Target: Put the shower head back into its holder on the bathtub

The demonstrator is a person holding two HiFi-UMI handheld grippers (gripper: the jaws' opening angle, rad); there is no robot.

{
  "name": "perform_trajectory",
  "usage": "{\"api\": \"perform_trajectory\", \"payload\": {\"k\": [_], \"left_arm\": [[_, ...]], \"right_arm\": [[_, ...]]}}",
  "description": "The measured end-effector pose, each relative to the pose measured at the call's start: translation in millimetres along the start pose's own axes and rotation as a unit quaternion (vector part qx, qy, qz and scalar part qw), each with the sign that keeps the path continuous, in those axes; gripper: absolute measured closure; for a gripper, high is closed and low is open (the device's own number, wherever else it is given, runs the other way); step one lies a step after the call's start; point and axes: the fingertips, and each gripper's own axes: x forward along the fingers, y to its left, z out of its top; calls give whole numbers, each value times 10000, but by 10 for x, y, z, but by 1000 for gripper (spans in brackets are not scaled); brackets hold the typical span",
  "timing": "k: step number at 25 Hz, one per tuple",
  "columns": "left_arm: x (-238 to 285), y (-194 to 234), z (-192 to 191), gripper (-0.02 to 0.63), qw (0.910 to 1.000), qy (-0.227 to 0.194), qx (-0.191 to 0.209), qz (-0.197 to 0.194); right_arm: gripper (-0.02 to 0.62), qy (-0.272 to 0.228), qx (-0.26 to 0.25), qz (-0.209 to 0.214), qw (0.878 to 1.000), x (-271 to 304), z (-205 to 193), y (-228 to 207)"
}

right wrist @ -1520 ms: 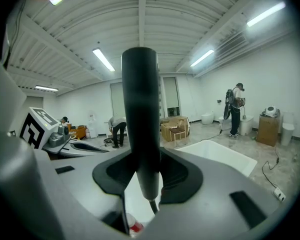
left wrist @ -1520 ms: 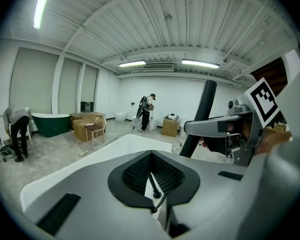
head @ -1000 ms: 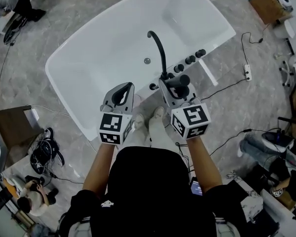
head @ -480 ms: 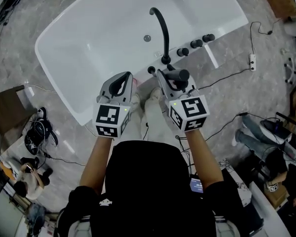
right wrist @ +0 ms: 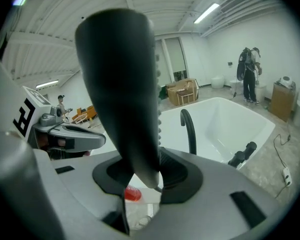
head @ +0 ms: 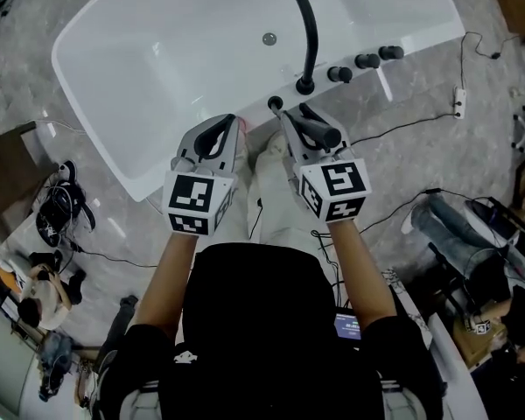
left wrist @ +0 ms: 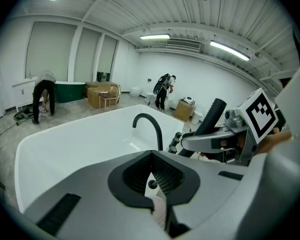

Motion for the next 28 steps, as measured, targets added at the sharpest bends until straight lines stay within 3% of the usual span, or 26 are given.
{"api": "perform_trajectory", "payload": {"k": [10,17,28], "left_arm": [[227,86,-235,592,9996,130,-250,10],[255,155,-268,592,9990,-53,-418,126],[305,280,-461,592,9985,24,-498,212]], "right_arm": [[453,405,-151,-7,9991,332,-440,-124],[453,654,-291,45,9974,603,-738,-192],[453,884,-526,-6,9947,1004,-1017,-284]]}}
